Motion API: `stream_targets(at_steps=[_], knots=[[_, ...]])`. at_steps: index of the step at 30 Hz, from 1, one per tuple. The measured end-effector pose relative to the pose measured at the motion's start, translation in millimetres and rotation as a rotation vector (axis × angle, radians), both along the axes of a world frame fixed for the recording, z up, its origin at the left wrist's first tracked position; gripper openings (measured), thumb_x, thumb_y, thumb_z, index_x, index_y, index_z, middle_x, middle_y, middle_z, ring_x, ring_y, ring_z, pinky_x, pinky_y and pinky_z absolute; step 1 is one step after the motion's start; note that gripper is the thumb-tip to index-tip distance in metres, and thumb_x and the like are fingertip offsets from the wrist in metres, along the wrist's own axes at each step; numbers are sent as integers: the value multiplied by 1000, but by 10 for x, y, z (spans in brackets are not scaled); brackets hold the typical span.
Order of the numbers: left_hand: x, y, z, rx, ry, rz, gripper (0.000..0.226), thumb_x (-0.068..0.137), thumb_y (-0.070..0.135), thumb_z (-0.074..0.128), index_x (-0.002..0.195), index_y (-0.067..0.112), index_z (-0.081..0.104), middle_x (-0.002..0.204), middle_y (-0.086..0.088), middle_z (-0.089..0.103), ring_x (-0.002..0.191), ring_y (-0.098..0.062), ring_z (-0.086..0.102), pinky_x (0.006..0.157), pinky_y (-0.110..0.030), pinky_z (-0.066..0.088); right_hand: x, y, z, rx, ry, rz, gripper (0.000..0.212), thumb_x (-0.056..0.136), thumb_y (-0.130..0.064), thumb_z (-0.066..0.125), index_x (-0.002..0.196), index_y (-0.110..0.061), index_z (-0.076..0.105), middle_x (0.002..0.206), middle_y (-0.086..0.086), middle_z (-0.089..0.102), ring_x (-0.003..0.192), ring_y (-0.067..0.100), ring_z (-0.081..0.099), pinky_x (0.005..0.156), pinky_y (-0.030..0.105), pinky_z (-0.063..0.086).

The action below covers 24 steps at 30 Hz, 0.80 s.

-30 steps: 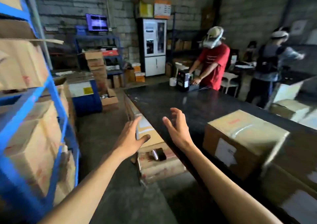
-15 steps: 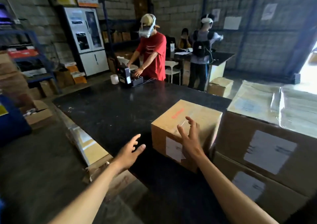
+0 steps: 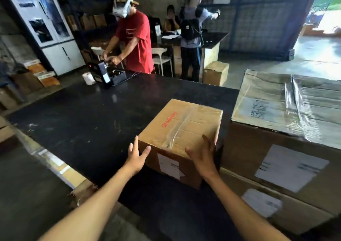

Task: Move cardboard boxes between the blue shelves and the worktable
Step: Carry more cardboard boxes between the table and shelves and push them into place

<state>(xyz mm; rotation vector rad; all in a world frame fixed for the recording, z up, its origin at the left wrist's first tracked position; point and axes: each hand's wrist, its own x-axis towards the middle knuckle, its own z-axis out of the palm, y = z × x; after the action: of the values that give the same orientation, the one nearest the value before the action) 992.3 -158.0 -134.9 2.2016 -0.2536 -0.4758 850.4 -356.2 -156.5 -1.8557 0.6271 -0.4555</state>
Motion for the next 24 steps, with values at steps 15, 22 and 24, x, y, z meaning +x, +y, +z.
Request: stream_targets(at_steps=[15,22,24], knots=[[344,-152,-319,-169,107,217,91,87,44,67,155,32,8,159,-6,25,143,-28,30,111,-43,31,-54,12,-249,157,-30,6,90,77,-37,84,137,-52,18,151,-21,29,139,-5,25,117,21,24],[309,-139,-364,-262,33,284,78,84,36,72,147,23,27,147,-8,40,128,-22,43,96,-31,40,-86,-73,-231,254,-2,-84,129,54,-74,78,156,-39,8,153,0,44,141,18,41,119,42,33],[257,-120,-306,-371,8,293,70,85,30,71,140,25,28,139,-4,46,117,-17,48,87,-29,43,-58,-104,-137,254,-46,-89,126,54,-77,75,156,-39,12,154,-2,43,141,17,41,118,42,34]])
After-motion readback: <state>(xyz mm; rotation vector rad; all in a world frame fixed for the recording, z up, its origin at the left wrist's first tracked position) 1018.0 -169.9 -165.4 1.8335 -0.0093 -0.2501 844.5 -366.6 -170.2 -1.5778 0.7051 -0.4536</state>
